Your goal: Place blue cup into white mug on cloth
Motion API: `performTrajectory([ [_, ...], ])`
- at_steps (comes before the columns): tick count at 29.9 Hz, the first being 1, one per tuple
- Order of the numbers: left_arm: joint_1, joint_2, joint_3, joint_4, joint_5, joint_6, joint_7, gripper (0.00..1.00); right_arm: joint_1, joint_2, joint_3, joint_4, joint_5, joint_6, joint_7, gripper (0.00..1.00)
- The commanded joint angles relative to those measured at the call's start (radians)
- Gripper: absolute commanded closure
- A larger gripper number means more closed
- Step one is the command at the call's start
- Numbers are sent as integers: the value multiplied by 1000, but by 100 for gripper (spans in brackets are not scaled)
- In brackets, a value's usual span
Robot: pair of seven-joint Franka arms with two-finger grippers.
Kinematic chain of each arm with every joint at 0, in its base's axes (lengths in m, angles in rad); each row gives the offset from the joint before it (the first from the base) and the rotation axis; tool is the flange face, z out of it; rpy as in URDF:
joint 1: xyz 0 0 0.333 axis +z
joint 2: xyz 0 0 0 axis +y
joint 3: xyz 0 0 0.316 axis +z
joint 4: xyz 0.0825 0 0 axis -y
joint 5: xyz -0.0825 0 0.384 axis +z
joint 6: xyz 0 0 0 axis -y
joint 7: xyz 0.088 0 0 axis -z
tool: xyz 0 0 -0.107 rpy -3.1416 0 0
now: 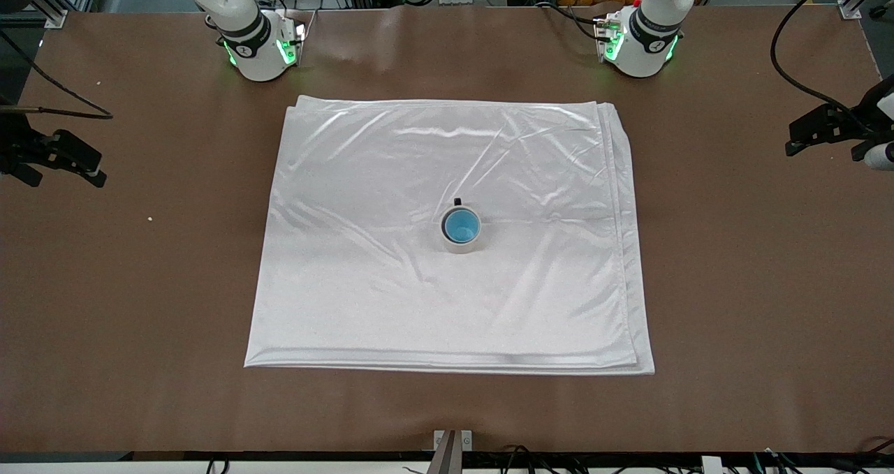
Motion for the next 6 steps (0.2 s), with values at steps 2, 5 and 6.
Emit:
performTrajectory([
  [2, 9, -21, -10, -15, 24, -13, 24, 0, 2, 9, 4, 22, 6, -28, -11, 0],
  [5, 9, -23, -10, -15, 24, -15, 24, 0, 4, 9, 5, 22, 13, -44, -11, 0],
  [6, 9, -21, -10, -15, 24, -15, 24, 0, 4, 9, 4, 22, 22, -45, -11, 0],
])
